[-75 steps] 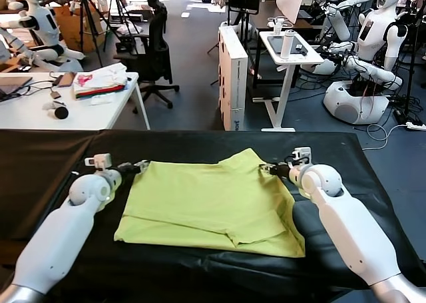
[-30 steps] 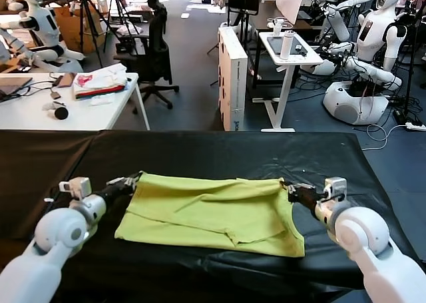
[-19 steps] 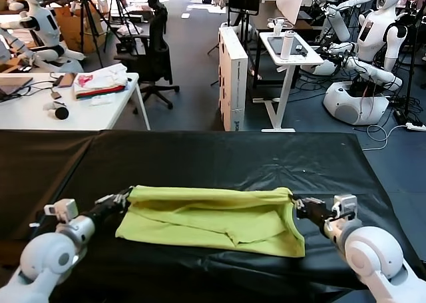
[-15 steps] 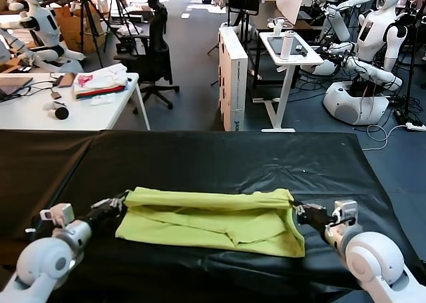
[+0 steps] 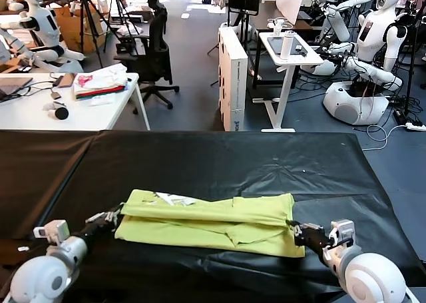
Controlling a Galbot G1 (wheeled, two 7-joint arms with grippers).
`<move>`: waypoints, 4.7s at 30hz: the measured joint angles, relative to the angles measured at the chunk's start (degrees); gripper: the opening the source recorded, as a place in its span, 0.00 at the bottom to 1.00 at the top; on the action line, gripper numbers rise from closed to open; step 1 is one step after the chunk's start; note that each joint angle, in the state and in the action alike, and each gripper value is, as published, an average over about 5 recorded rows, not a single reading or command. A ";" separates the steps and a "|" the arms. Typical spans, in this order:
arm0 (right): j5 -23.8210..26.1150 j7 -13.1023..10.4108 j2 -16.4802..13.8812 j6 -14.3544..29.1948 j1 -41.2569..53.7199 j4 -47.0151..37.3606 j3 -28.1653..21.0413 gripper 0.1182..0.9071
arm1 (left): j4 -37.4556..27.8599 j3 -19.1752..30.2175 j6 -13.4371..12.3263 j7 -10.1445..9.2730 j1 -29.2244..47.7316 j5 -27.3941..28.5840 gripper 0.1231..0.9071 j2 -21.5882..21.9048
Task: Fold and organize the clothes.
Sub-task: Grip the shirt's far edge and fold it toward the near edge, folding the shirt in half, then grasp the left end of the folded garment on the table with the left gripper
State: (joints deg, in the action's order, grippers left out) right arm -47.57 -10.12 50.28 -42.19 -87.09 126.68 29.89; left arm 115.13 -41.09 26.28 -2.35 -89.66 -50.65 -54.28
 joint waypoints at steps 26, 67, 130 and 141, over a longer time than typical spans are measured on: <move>0.48 0.82 5.76 0.00 11.06 -8.04 3.45 1.00 | -2.59 -0.97 1.77 -2.42 3.97 1.28 1.00 -2.63; 4.48 0.24 11.16 6.13 15.84 -16.55 -0.09 0.07 | -10.18 8.09 2.87 -2.11 15.62 4.62 0.03 -5.43; 22.40 26.35 8.59 57.81 -14.09 -9.77 9.55 1.00 | -11.12 0.45 15.69 7.61 9.33 -22.80 1.00 6.17; 22.56 26.30 9.44 57.24 -13.97 -9.23 9.00 1.00 | -9.61 0.75 15.65 7.75 8.48 -22.71 1.00 3.50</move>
State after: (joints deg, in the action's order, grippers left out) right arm -25.02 16.18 59.73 15.05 -101.05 117.44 38.89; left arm 105.52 -40.34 41.93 5.41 -81.18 -73.35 -50.78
